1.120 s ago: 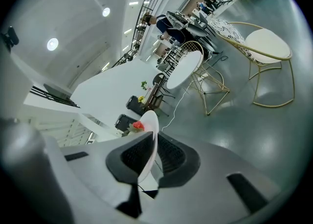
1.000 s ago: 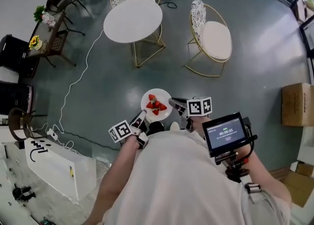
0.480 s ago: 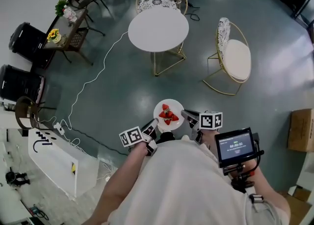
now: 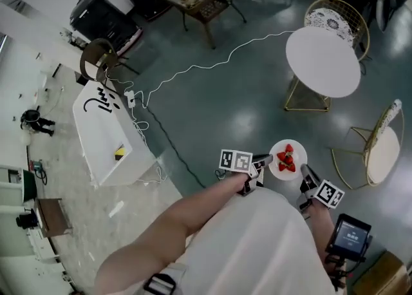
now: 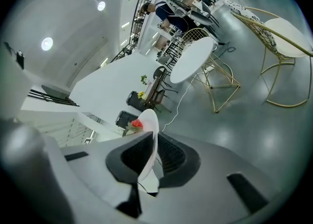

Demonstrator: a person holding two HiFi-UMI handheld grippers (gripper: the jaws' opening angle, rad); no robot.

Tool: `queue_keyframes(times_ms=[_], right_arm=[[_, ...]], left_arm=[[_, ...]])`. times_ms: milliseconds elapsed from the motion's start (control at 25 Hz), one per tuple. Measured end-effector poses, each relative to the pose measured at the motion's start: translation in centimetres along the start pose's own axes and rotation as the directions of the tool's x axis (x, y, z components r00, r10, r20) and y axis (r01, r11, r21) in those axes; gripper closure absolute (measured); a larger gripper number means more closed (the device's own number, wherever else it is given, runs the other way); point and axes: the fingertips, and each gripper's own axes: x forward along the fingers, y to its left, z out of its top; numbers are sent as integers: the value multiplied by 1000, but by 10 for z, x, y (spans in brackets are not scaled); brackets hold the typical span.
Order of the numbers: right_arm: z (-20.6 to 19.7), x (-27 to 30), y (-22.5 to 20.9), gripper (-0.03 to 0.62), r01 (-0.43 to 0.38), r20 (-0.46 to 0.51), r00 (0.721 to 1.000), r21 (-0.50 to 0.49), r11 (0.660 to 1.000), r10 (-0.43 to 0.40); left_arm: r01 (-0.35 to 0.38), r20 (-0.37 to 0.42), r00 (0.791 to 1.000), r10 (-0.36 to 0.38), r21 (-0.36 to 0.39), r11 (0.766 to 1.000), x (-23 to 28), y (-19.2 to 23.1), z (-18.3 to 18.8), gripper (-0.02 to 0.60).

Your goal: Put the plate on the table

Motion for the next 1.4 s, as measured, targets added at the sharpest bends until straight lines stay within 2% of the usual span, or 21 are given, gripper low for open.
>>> queue_keyframes(times_ms=[320,720,1000,1320,1400], right_arm=[[32,57,4,571,3,-43,999,-23,1000,-4],[63,124,29,571,-7,-72,997,-69,998,2],[82,154,52,571,-23,-108,994,-112,993,11],[73,205,67,571,-83,-171,983,-105,991,64],[78,219,74,571,-121,-182,978,-102,987,101]], left_arm=[[-8,40,999,9,-31,999,0,25,53,561],[15,79,997,-11,-53,998,-14,53,116,563],[24,139,990,-14,-69,997,-31,58,148,563],[-10,192,981,30,-103,995,-54,93,169,563],[-15,198,979,38,-115,993,-55,100,179,562]])
